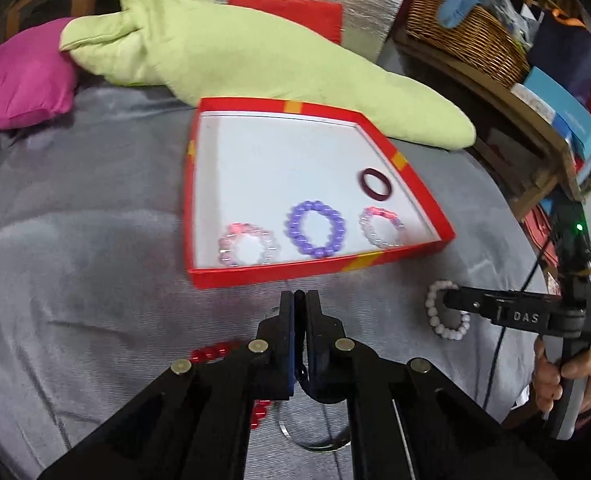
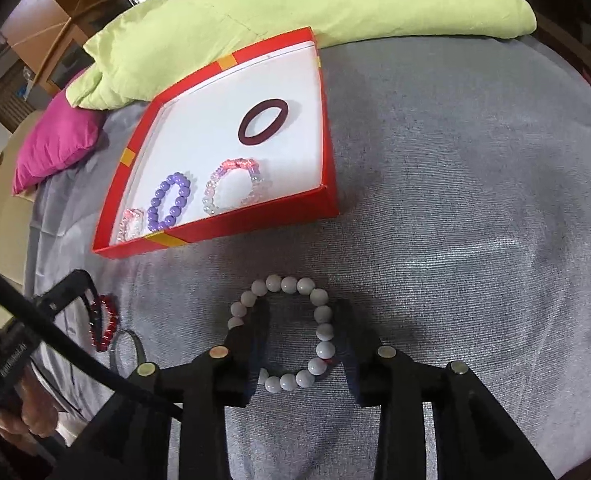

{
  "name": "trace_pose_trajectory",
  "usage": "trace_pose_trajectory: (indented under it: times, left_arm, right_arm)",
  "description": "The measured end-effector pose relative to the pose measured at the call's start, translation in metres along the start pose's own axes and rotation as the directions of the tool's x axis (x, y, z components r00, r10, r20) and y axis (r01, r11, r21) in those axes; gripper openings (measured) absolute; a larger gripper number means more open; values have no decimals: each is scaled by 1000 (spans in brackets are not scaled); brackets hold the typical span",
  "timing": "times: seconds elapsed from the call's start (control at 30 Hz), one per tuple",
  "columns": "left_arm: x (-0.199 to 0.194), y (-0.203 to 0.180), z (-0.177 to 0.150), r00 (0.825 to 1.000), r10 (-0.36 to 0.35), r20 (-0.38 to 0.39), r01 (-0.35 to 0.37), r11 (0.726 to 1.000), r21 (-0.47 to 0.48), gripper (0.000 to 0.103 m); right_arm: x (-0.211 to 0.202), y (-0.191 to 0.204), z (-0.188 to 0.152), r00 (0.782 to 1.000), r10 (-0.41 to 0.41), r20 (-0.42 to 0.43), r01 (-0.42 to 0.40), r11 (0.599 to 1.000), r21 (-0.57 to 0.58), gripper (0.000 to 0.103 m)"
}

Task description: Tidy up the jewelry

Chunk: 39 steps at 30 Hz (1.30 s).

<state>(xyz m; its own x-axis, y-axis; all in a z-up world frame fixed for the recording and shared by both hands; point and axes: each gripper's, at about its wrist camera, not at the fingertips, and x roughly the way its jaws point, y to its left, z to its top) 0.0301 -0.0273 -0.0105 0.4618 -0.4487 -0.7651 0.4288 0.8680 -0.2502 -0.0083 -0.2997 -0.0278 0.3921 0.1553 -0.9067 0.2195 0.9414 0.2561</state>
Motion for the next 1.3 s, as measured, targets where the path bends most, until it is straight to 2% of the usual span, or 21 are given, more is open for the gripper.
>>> trace_pose_trajectory:
  times: [0.13, 0.2, 0.43, 0.7, 1.03, 1.3]
  left_arm:
    - [4, 12, 0, 999, 33, -4, -33, 999, -30, 5]
    - [4, 17, 1, 999, 38, 3, -38, 998, -42, 5]
    - [-4, 28, 2, 998, 35, 46, -31, 996, -89, 5]
    - [0, 21, 3, 998, 22, 55, -16, 995, -100, 5]
    - [22, -5, 2, 1000, 4, 6, -4, 996, -86, 5]
    - [44, -22, -2, 998, 22, -61, -26, 997, -66, 5]
  right_arm:
    - [2, 3, -1, 1000, -24, 21, 24, 1000, -14, 33]
    - [5, 9, -2, 994, -99, 39, 101, 993, -62, 14]
    - [7, 16, -4, 990, -125, 61, 131, 987, -98, 13]
    - [8, 24, -8, 985, -154, 78, 163, 979, -124, 13]
    - [12, 25, -7, 986, -147, 84, 158, 977, -144, 13]
    - [11, 20, -6, 988, -129, 82, 140, 980, -139, 13]
